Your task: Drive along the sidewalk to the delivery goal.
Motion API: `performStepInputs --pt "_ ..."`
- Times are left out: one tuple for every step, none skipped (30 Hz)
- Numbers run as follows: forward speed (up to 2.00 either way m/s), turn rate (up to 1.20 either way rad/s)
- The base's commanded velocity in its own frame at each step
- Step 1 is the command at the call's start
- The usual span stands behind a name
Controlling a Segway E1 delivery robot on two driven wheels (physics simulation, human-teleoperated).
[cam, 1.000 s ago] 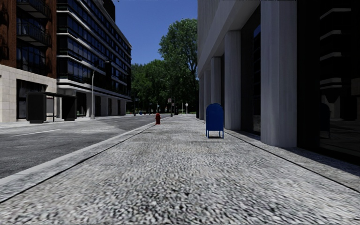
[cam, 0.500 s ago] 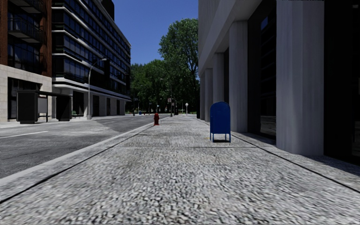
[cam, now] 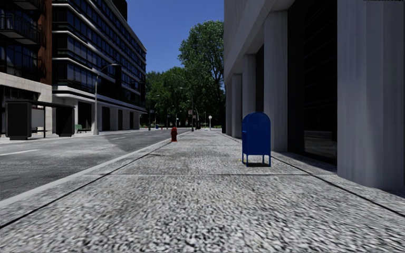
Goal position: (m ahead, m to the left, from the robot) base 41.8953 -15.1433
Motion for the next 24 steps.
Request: performStepInputs --pt "1.56 0.0" --pt "1.56 0.0" --pt "1.56 0.0" --pt "1.56 0.0" --pt "1.56 0.0" --pt "1.58 0.0" --pt "1.61 0.0" --pt "1.63 0.0" --pt "1.63 0.0" --pt "1.66 0.0" --pt "1.7 0.0" --pt "1.72 0.0" --pt "1.72 0.0" --pt "1.72 0.0" --pt "1.73 0.0" --pt "1.73 0.0" --pt "1.73 0.0" --pt "1.74 0.0" --pt "1.74 0.0" --pt "1.74 0.0" --pt "1.74 0.0" --pt "1.74 0.0" --pt "1.74 0.0" --pt "1.74 0.0"
